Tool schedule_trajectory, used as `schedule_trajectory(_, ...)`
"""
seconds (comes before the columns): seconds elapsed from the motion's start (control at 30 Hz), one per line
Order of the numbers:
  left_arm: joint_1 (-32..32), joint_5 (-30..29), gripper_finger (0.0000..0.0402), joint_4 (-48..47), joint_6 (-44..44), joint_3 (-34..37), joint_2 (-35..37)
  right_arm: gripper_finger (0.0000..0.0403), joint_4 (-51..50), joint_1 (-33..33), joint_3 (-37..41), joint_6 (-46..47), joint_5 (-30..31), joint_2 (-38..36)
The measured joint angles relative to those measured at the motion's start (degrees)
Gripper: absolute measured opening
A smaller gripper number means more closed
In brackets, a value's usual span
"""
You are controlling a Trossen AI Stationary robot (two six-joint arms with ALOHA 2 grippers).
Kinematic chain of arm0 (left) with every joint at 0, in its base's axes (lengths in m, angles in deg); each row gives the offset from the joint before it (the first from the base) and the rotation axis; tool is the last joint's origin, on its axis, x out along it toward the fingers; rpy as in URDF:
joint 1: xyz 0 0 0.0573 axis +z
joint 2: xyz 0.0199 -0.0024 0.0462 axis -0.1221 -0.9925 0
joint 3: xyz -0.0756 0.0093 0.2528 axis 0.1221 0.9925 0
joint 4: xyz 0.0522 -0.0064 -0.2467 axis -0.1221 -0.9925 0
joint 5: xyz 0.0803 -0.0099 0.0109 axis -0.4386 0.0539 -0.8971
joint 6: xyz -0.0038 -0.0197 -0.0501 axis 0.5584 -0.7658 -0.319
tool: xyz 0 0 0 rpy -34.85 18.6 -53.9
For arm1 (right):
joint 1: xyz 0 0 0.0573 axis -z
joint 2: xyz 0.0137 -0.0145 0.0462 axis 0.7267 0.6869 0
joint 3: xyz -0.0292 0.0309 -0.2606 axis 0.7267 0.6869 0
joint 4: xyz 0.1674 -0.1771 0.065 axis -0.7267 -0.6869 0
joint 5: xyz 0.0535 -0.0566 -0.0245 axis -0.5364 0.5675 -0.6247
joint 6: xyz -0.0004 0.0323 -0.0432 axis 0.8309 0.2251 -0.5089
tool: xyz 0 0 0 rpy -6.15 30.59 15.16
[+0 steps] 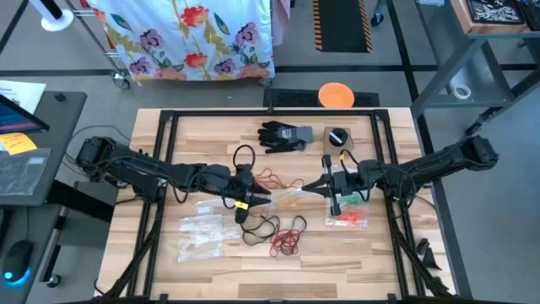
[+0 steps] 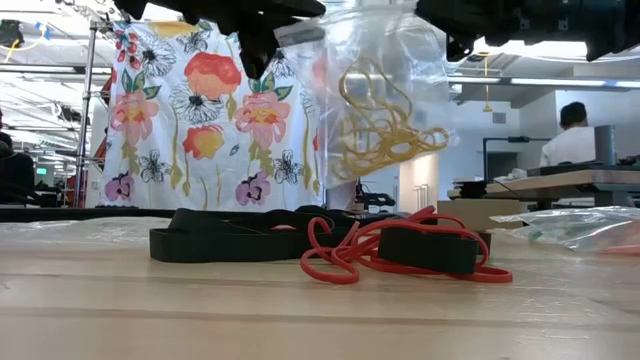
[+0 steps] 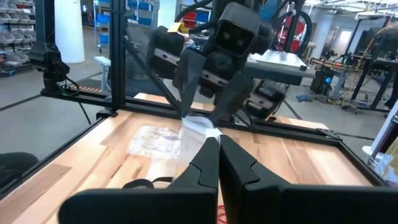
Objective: Sort rubber bands
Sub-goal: Close the transparent zip bag containing the yellow rubber bands
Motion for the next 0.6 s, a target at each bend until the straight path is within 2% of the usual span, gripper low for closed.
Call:
schedule_trajectory(0.17, 1.57, -1.2, 0.0183, 3.05, 6.54, -3.33, -0.01, 0.0, -0.71, 0.0, 0.0, 1.75, 0.41, 0.02)
schedule_trajectory(0.33, 1.84, 3.7, 0.0207, 15.42, 9.45, -5.42, -2.03, 0.0, -1.55, 0.05, 0.0, 3.55, 4.55, 0.02)
schedule_trajectory(0.5, 1.71, 1.85, 0.021, 18.49, 10.91, -7.75, -12.87, 0.0, -1.72, -0.2, 0.0, 4.53, 4.73, 0.02)
schedule_trajectory(0.6, 1.73, 1.8, 0.021, 25.57, 14.15, -9.86, -19.06, 0.0, -2.17, -0.94, 0.02, 4.55, 4.78, 0.02)
